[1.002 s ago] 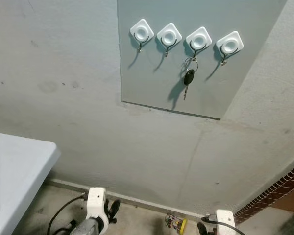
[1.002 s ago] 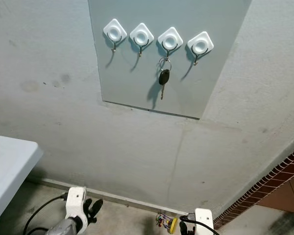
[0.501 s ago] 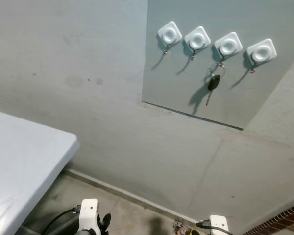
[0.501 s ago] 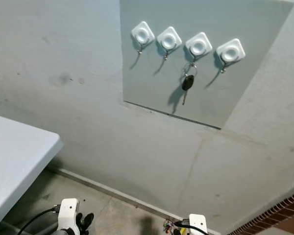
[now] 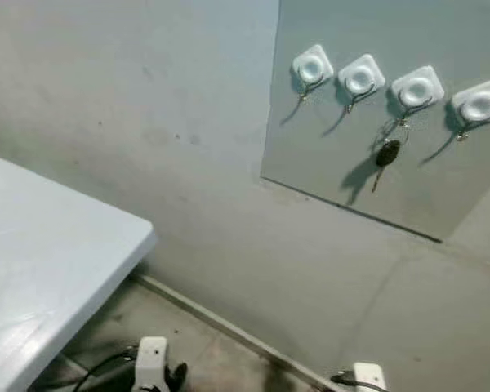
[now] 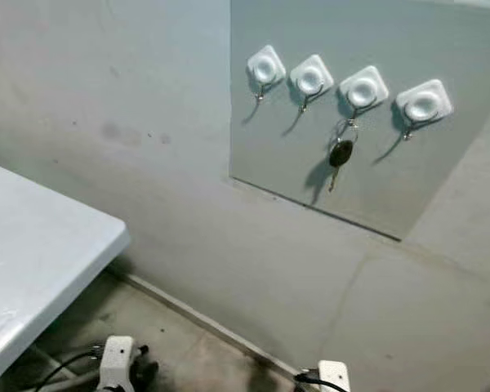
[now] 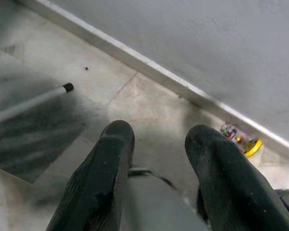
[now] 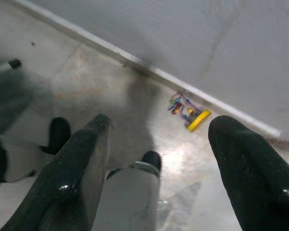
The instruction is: Hang keys on a hook
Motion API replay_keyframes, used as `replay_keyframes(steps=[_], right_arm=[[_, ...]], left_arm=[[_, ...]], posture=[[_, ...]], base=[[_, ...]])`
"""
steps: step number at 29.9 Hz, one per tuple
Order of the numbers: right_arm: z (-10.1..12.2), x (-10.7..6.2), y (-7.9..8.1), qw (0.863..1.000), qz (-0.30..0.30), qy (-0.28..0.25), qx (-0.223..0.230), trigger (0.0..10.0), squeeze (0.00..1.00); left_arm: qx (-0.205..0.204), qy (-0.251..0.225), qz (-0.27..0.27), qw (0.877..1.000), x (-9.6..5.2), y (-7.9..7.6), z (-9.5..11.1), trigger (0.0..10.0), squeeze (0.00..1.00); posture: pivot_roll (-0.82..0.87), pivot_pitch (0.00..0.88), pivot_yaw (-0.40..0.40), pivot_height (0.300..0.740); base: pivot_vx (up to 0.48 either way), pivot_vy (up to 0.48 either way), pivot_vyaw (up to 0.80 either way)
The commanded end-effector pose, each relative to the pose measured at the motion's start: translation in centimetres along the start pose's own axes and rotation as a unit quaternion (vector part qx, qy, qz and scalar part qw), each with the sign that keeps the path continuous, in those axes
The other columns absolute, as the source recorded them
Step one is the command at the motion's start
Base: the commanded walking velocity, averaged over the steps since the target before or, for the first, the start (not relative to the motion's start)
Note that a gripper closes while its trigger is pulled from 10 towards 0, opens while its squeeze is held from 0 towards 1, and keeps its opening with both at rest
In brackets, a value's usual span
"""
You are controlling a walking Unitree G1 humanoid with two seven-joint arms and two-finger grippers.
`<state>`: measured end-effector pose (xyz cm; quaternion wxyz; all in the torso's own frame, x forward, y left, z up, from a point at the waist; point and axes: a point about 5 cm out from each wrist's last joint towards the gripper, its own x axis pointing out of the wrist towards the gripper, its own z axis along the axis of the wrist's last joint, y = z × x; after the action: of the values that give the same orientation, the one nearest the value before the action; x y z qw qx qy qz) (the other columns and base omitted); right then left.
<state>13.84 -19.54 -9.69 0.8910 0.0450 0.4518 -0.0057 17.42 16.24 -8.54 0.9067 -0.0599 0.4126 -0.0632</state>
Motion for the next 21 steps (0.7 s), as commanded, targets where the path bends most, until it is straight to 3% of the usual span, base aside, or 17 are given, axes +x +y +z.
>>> replay_keyframes(steps=[1, 21], right_arm=[[0.44, 0.29, 0.87, 1.000, 0.011, -0.004, -0.002, 10.0, 0.00], [0.41, 0.31, 1.04, 1.000, 0.019, -0.004, -0.002, 10.0, 0.00]], left_arm=[[0.008, 0.014, 0.013, 1.000, -0.27, 0.94, -0.33, 10.0, 0.00], [0.018, 0.025, 0.013, 0.999, -0.25, 0.98, -0.44, 10.0, 0.00]], posture=[[-0.05, 0.000, -0.014, 0.740], [-0.05, 0.000, -0.010, 0.740]], base=[[0.000, 0.000, 0.79], [0.000, 0.000, 0.79]])
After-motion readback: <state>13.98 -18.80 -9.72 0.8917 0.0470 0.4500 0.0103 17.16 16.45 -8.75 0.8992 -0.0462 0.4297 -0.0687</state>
